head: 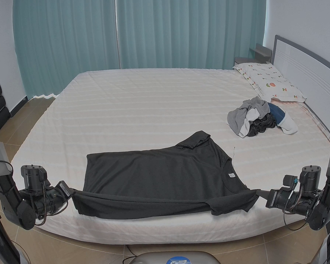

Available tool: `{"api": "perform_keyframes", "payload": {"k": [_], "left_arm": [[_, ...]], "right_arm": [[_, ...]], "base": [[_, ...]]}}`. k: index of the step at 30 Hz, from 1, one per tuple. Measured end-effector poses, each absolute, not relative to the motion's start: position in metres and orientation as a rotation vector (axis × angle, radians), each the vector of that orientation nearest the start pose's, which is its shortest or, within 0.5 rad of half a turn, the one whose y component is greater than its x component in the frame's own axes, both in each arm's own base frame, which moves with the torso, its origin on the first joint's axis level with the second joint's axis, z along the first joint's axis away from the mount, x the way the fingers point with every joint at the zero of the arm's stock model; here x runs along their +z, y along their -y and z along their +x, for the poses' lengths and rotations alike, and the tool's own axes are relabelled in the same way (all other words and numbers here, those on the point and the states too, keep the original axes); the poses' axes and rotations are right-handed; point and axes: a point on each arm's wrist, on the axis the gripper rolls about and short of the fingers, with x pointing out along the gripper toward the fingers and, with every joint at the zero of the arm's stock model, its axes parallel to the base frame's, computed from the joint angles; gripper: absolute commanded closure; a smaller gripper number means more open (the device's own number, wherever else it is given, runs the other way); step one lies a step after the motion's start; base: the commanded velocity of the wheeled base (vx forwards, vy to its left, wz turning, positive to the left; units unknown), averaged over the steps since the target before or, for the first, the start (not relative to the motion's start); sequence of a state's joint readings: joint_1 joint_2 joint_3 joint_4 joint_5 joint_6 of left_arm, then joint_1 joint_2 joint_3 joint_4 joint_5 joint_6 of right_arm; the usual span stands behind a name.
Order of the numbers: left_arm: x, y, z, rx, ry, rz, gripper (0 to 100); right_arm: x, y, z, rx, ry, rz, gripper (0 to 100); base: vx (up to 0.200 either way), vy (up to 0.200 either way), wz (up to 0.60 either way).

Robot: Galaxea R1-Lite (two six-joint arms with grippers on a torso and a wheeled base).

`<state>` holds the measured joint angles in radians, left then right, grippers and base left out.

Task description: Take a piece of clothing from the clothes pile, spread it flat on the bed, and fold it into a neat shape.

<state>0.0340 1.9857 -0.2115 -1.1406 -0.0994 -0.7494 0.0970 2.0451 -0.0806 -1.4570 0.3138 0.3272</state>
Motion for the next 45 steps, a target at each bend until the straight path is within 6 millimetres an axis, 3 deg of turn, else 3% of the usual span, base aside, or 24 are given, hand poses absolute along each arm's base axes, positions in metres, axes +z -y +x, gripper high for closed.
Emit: {"api": "perform_keyframes", "payload": {"k": [12, 19, 28, 34, 45], "left_arm": [[0.065, -0.006, 0.239, 0.116, -0.482, -0.746, 100], [0.054, -0.005, 0.220, 0.121, -0.555, -0.672, 100], [0.023, -0.005, 0.202, 0.151, -0.732, -0.581, 100], [0.016, -0.005, 0.212, 0.159, -0.747, -0.588, 100], [0.017, -0.008, 0.252, 0.179, -0.659, -0.697, 100]], "right_arm": [[0.028, -0.025, 0.210, 0.315, -0.610, 0.351, 100], [0.024, -0.026, 0.198, 0.316, -0.723, 0.321, 100], [0.028, -0.027, 0.188, 0.344, -0.766, 0.252, 100], [0.030, -0.029, 0.203, 0.349, -0.732, 0.250, 100], [0.036, -0.032, 0.251, 0.330, -0.723, 0.271, 100]], "base": [[0.000, 0.000, 0.00], [0.000, 0.000, 0.00], [0.000, 0.000, 0.00], [0.000, 0.000, 0.00], [0.000, 0.000, 0.00]]}}
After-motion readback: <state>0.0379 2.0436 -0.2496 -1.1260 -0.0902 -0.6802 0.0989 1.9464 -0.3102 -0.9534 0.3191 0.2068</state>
